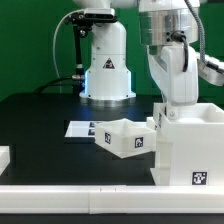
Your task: Assemble drawer
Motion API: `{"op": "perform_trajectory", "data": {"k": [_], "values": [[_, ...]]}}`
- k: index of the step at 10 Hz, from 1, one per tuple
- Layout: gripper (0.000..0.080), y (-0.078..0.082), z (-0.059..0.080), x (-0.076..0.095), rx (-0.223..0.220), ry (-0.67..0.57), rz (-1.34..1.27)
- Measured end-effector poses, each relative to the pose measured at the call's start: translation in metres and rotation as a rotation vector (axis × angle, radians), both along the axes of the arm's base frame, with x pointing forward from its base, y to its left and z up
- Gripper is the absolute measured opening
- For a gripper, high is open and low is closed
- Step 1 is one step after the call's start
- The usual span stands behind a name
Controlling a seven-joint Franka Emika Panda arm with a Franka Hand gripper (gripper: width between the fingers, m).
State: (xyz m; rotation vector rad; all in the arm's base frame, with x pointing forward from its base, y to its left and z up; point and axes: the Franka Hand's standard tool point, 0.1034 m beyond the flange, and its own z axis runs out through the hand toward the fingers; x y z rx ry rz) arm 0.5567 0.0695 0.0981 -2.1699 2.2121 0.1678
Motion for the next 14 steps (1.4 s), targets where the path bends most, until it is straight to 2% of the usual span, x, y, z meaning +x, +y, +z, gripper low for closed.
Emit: {"op": "perform_trajectory", "data": {"k": [4,5,6,7,8,9,10,11,12,13,14], "values": [[0.0038,0.0,0.001,0.0,0.001,-0.001,-0.001],[0.0123,0.0,0.001,0.0,0.001,-0.001,-0.001],[0.0123,0.0,0.0,0.0,0.001,0.001,0.0],[0.0299,-0.001,0.0,0.0,0.003,-0.003,0.016],[0.0299,-0.014,0.007,-0.001,0.035,-0.027,0.129],[0.0495,-0.026,0.023,-0.003,0.054,-0.041,0.111],[0.0598,-0.023,0.037,-0.006,0.067,-0.068,0.196],[0.0598,-0.024,0.05,-0.013,0.084,-0.092,0.318],[0.0641,-0.029,0.058,-0.026,0.096,-0.108,0.395],[0.0648,-0.031,0.058,-0.037,0.102,-0.113,0.476],[0.0648,-0.032,0.056,-0.04,0.105,-0.117,0.532]]}}
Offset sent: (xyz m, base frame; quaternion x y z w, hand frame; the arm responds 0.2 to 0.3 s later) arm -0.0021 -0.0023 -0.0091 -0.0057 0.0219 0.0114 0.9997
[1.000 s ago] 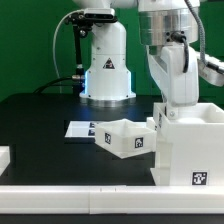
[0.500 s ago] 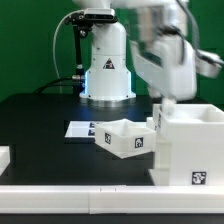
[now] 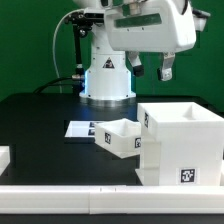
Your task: Assemble drawer
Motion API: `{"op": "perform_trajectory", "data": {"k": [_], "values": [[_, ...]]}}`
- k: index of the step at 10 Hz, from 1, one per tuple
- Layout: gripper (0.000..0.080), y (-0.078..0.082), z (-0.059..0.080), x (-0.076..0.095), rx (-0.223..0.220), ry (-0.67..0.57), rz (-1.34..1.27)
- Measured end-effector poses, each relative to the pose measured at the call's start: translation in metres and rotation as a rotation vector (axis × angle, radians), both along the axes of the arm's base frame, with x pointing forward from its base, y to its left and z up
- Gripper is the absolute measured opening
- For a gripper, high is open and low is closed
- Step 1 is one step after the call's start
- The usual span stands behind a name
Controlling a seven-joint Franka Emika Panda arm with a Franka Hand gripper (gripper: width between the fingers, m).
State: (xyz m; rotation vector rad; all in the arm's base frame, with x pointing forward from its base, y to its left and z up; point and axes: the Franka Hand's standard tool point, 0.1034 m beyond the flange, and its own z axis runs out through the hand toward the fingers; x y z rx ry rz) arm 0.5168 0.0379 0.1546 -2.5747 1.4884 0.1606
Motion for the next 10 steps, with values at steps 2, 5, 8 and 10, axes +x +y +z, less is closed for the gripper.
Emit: {"op": "perform_trajectory", "data": {"k": [2,5,8,10], "values": [[0.0648,0.0,-0.001,0.001,0.002,-0.022,0.114],[0.0648,0.003,-0.005,0.002,-0.001,-0.004,0.066],[0.0649,0.029,-0.021,0.02,-0.034,0.049,-0.105],[0.0648,0.036,-0.039,0.021,-0.062,0.031,-0.112]]}}
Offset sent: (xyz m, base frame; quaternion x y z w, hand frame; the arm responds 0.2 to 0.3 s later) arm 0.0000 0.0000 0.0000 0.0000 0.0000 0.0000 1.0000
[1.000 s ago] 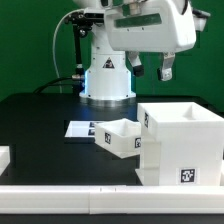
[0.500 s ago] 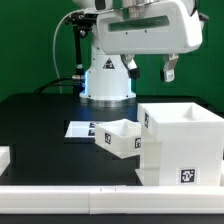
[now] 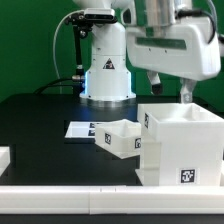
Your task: Assemble drawer
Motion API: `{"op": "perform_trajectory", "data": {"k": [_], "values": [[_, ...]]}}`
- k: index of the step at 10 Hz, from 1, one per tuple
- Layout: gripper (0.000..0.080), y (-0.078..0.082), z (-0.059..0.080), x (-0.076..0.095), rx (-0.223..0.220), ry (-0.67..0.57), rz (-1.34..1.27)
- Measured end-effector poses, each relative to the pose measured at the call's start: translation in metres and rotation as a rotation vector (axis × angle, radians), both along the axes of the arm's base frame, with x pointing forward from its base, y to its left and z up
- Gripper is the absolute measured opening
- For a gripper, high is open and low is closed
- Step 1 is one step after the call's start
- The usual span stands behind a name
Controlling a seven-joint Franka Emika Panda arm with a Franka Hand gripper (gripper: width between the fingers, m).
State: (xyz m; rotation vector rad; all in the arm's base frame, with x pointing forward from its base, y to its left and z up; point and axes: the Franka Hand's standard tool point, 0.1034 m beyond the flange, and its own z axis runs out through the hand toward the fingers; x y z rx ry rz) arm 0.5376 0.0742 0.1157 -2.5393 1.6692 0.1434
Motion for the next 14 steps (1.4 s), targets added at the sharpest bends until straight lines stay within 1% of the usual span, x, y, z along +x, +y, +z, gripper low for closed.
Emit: {"op": "perform_trajectory", "data": {"k": [1,3,4,5,6,7,8,9,10,12,14], "values": [[0.0648,0.006,-0.011,-0.005,-0.021,-0.02,0.011],[0.0648,0.003,-0.016,-0.007,-0.03,-0.028,0.009],[0.0557,0.004,-0.016,-0.007,-0.029,-0.027,0.009],[0.0557,0.004,-0.016,-0.007,-0.029,-0.027,0.009],[0.0356,0.004,-0.016,-0.007,-0.029,-0.027,0.009],[0.0221,0.004,-0.016,-0.007,-0.029,-0.027,0.009],[0.0221,0.004,-0.016,-0.007,-0.027,-0.028,0.004],[0.0054,0.004,-0.019,-0.005,-0.02,-0.032,-0.024],[0.0038,0.005,-0.016,-0.001,-0.018,-0.036,-0.027],[0.0038,0.008,-0.015,0.002,-0.011,-0.021,-0.084],[0.0035,0.019,-0.017,0.0,-0.002,-0.017,-0.198]]}}
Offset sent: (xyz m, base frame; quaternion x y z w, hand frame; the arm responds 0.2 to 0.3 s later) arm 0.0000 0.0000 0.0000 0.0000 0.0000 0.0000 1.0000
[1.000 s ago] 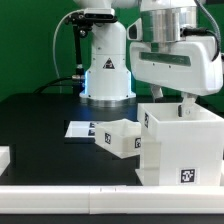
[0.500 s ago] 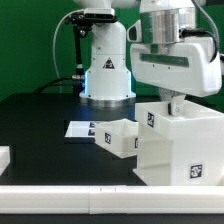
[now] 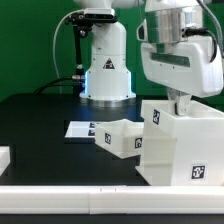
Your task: Assemble drawer
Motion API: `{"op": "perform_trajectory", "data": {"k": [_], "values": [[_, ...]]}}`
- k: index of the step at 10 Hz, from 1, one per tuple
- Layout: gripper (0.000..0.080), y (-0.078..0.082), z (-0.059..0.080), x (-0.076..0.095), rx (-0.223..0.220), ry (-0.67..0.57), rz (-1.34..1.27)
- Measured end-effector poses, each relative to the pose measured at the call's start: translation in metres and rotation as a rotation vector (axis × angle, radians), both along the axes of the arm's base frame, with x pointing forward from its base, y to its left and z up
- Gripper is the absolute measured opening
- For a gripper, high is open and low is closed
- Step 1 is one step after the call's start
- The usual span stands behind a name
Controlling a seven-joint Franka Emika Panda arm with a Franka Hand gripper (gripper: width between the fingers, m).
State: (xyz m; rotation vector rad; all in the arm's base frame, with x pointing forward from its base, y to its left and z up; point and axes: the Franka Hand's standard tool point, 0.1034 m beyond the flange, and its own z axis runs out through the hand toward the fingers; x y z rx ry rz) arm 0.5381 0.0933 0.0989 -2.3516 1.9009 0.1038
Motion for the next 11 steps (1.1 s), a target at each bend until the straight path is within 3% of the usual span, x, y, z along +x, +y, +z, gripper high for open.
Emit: {"op": "perform_trajectory", "data": {"k": [3,7,9,10,11], "values": [[0.0035,0.011,0.0,0.009,-0.017,-0.067,-0.091],[0.0036,0.026,0.001,0.014,-0.013,-0.067,-0.174],[0.0036,0.023,0.0,0.014,-0.01,-0.065,-0.181],[0.0118,0.023,0.0,0.014,-0.01,-0.064,-0.181],[0.0256,0.023,0.0,0.014,-0.01,-0.064,-0.181]]}}
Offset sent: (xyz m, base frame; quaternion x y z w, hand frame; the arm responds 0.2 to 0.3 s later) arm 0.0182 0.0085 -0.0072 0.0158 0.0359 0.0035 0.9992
